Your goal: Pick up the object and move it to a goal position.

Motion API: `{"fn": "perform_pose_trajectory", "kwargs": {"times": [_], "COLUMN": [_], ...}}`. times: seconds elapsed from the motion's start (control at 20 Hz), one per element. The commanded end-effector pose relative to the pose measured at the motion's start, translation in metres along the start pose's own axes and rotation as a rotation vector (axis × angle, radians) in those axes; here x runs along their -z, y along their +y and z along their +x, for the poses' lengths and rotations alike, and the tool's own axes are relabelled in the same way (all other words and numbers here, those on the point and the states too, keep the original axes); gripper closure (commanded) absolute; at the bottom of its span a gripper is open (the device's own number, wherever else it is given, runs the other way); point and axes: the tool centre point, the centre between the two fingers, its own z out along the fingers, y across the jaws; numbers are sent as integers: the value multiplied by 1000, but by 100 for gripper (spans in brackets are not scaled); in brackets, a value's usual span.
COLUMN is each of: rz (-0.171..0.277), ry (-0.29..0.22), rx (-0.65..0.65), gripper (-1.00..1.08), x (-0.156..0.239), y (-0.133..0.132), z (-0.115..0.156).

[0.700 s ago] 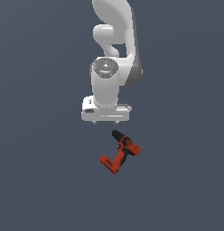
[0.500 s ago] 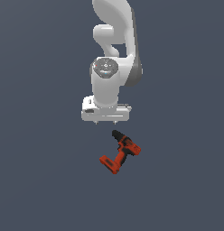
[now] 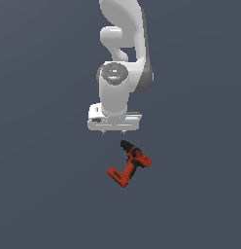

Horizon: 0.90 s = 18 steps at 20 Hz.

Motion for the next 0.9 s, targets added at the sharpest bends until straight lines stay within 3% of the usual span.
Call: {"fn": "perform_pose_trajectory", "kwargs": {"times": [0.0, 0.4, 0.85], "rz": [1, 8, 28], "ry": [0, 8, 29], "rx": [11, 111, 335], "gripper": [-60, -60, -60], "x": [-1, -14, -40], "y": [-1, -8, -26], "z": [0, 3, 9]}}
